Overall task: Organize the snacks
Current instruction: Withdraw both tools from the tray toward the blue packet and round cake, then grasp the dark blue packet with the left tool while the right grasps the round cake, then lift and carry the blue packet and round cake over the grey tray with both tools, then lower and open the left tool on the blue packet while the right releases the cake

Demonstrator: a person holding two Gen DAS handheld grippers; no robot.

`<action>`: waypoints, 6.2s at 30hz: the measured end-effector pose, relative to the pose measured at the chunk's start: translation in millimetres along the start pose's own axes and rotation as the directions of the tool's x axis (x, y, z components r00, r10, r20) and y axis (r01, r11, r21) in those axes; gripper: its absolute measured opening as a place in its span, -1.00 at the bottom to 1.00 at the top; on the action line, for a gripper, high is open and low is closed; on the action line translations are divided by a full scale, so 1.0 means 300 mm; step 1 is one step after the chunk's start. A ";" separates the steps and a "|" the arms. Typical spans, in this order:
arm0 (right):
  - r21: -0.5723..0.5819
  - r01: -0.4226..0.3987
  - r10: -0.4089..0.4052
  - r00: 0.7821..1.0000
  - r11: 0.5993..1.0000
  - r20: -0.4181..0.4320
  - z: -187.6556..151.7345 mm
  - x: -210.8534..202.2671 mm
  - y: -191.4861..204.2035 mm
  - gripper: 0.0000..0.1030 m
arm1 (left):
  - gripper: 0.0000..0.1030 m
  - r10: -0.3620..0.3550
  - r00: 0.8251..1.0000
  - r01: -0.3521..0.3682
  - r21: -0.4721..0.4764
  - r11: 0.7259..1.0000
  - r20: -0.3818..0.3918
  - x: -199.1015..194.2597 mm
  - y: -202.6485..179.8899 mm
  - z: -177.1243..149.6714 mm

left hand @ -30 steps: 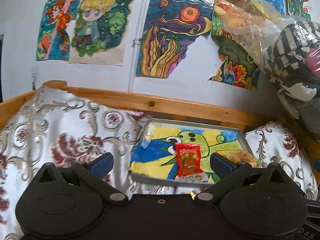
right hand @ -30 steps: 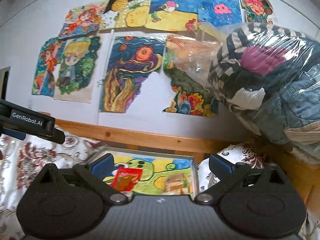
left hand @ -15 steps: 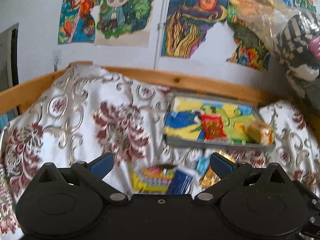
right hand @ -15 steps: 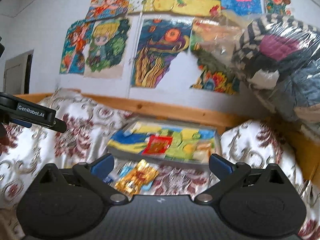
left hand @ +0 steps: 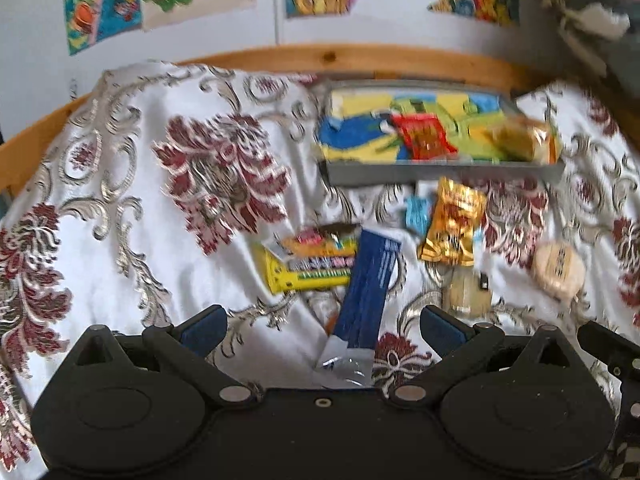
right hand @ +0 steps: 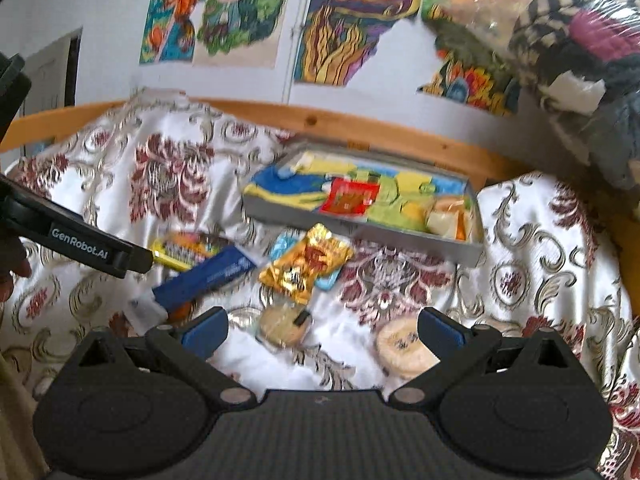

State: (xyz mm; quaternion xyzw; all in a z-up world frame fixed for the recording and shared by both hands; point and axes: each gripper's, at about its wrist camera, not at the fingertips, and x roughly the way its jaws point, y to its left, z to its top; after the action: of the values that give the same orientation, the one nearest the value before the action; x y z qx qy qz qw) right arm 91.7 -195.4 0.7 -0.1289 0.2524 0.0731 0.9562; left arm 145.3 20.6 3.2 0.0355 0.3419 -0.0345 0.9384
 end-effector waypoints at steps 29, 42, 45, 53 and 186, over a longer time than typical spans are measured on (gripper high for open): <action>-0.183 -0.137 0.092 0.967 0.973 -0.236 0.040 0.295 -0.029 0.99 | 0.98 -0.036 0.982 0.055 0.098 0.994 -0.186 0.277 -0.035 0.002; -0.391 -0.218 0.150 0.969 0.894 -0.198 -0.006 0.474 0.051 0.99 | 0.98 -0.064 0.978 0.087 0.107 0.990 -0.197 0.340 -0.056 0.015; -0.376 -0.252 0.174 0.958 0.892 -0.228 -0.016 0.511 0.050 0.99 | 0.98 -0.070 0.976 0.099 0.136 0.986 -0.204 0.356 -0.071 0.010; -0.377 -0.315 0.252 0.945 0.871 -0.206 -0.025 0.555 0.049 0.99 | 0.98 -0.078 0.973 0.109 0.136 0.985 -0.217 0.380 -0.069 0.007; 0.073 0.056 -0.070 0.976 0.996 0.204 0.375 0.549 -0.177 0.99 | 0.85 -0.121 0.918 0.230 -0.258 0.938 0.377 0.428 0.035 0.511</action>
State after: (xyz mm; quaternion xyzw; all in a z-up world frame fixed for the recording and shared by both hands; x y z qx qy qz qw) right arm 296.5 -202.0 23.8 -0.0964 0.1497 0.0470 0.9829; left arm 342.2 12.0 38.0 -0.1439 0.1695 -0.0736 0.9722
